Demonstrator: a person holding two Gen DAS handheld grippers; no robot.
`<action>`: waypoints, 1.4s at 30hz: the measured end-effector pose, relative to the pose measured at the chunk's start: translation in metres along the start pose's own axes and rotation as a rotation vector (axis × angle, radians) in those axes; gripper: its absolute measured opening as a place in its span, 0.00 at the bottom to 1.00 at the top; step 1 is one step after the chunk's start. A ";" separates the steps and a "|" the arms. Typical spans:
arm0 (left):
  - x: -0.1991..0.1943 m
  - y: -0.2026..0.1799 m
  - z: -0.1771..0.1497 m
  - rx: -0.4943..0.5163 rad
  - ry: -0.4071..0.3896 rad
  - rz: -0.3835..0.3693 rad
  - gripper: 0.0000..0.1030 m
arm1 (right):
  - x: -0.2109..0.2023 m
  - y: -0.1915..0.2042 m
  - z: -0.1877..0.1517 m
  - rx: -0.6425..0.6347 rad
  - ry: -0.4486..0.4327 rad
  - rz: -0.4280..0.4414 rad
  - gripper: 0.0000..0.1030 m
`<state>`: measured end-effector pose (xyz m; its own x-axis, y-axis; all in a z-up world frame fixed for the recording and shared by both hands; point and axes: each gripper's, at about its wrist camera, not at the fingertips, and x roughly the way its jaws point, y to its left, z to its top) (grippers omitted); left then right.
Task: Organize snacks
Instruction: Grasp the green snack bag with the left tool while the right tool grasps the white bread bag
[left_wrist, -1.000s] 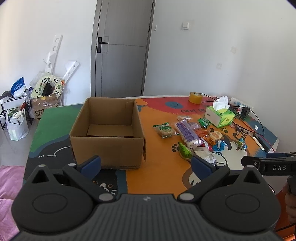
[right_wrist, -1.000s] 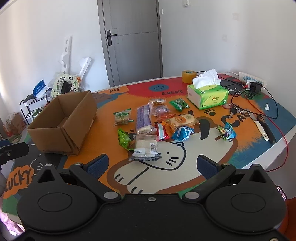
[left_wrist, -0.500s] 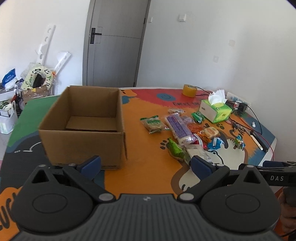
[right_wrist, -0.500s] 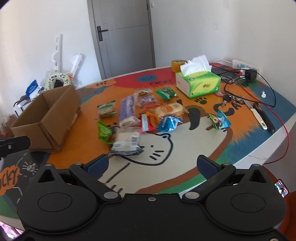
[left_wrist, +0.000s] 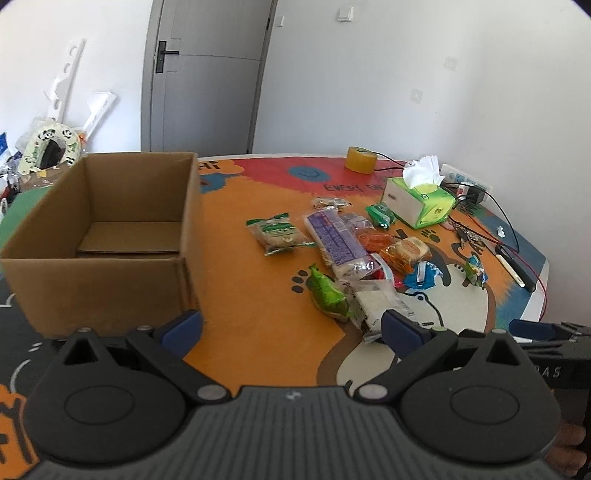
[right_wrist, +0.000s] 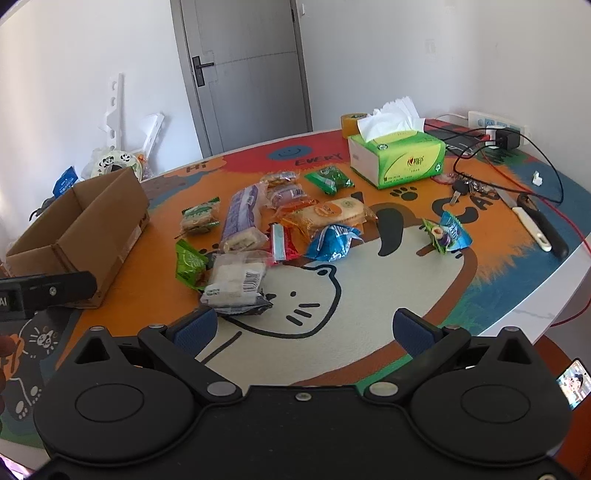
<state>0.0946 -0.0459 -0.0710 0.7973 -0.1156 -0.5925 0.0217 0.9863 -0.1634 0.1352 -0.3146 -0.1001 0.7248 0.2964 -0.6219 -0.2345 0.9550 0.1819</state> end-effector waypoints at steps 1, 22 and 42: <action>0.004 -0.001 0.000 -0.001 0.005 -0.007 0.99 | 0.002 -0.001 0.000 0.000 -0.002 0.015 1.00; 0.057 -0.005 0.007 -0.012 0.031 -0.014 0.95 | 0.045 -0.003 0.009 0.048 -0.009 0.162 1.00; 0.097 -0.012 0.007 -0.062 0.049 -0.046 0.72 | 0.079 -0.006 0.013 0.061 0.072 0.210 0.06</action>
<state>0.1758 -0.0681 -0.1205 0.7655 -0.1680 -0.6211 0.0191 0.9708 -0.2391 0.2022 -0.2969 -0.1399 0.6158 0.4892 -0.6176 -0.3343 0.8721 0.3574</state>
